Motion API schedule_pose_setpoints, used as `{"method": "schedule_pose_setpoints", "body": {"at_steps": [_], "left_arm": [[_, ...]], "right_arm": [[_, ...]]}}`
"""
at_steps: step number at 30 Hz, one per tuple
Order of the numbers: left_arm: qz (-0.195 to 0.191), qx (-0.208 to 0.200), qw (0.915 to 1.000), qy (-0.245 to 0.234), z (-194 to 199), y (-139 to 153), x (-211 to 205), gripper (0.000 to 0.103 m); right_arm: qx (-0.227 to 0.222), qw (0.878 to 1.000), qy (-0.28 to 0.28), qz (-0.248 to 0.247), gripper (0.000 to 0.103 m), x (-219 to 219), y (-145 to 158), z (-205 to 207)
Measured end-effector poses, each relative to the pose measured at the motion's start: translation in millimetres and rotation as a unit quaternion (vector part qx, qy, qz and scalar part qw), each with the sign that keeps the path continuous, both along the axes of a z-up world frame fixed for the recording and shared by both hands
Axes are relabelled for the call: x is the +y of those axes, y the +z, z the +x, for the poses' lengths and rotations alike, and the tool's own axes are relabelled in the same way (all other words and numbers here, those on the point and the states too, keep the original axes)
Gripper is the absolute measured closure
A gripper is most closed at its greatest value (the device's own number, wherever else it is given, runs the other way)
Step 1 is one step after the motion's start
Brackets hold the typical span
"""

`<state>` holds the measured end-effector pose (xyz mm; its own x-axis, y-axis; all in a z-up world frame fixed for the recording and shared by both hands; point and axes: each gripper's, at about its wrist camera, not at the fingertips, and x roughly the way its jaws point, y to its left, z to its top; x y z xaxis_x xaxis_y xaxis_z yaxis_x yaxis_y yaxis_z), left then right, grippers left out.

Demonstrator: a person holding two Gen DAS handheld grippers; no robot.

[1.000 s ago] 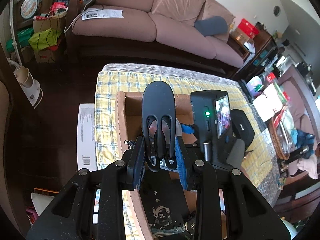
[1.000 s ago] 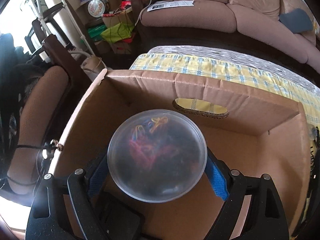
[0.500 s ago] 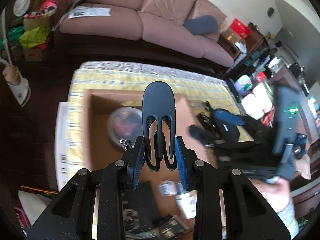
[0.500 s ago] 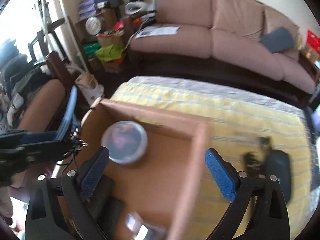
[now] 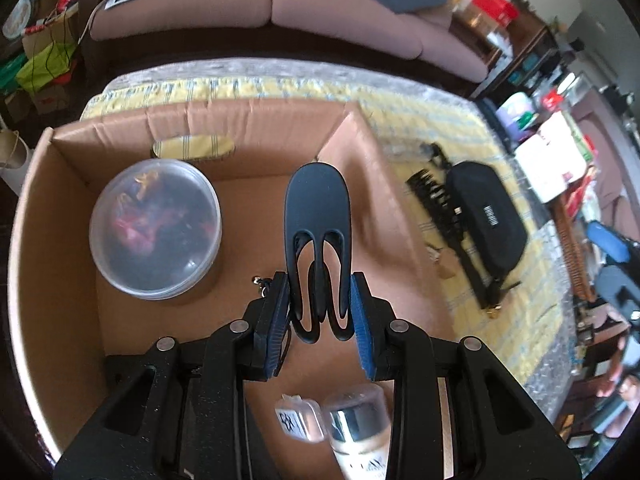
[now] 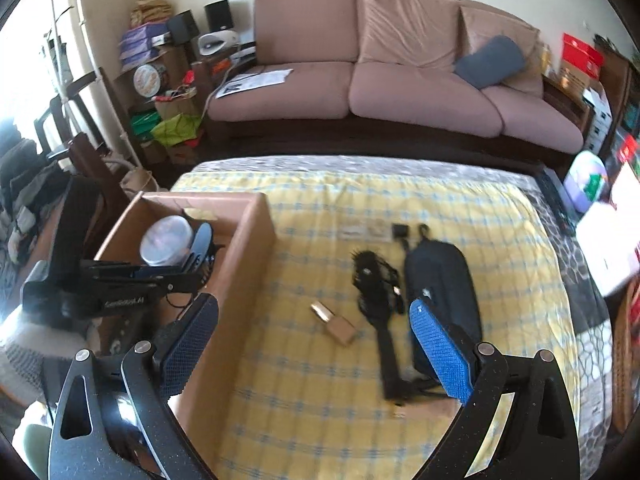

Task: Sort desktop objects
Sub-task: 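Release the clear container with the right tool while the left tool releases the glove into the box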

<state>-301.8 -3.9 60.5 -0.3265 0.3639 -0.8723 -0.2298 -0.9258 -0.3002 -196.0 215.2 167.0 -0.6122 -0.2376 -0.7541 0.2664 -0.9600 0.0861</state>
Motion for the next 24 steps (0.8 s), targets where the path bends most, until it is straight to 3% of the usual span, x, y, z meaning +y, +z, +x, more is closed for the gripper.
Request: {"method": "schedule_pose_setpoints", "body": {"at_steps": [13, 15, 17, 21, 24], "left_arm": [[-0.035, -0.011, 0.9993, 0.006, -9.1, -32.4, 8.8, 0.075], [-0.035, -0.012, 0.9992, 0.012, -8.8, -33.5, 6.5, 0.069], [-0.027, -0.008, 0.9994, 0.019, -6.4, -29.6, 2.6, 0.053], [-0.011, 0.007, 0.9997, 0.018, 4.7, -10.2, -5.3, 0.051], [-0.007, 0.022, 0.9996, 0.017, 14.1, 8.0, -11.6, 0.039]], "right_arm": [[-0.017, 1.000, -0.009, -0.017, 0.005, 30.7, -33.9, 7.6], [-0.020, 1.000, -0.009, -0.019, 0.005, 31.8, -37.4, 8.5], [-0.021, 1.000, -0.011, -0.021, 0.005, 33.8, -39.5, 9.4], [-0.022, 0.999, -0.017, -0.026, 0.005, 39.0, -40.6, 13.2], [-0.023, 0.999, -0.024, -0.030, 0.005, 44.1, -39.3, 17.0]]}}
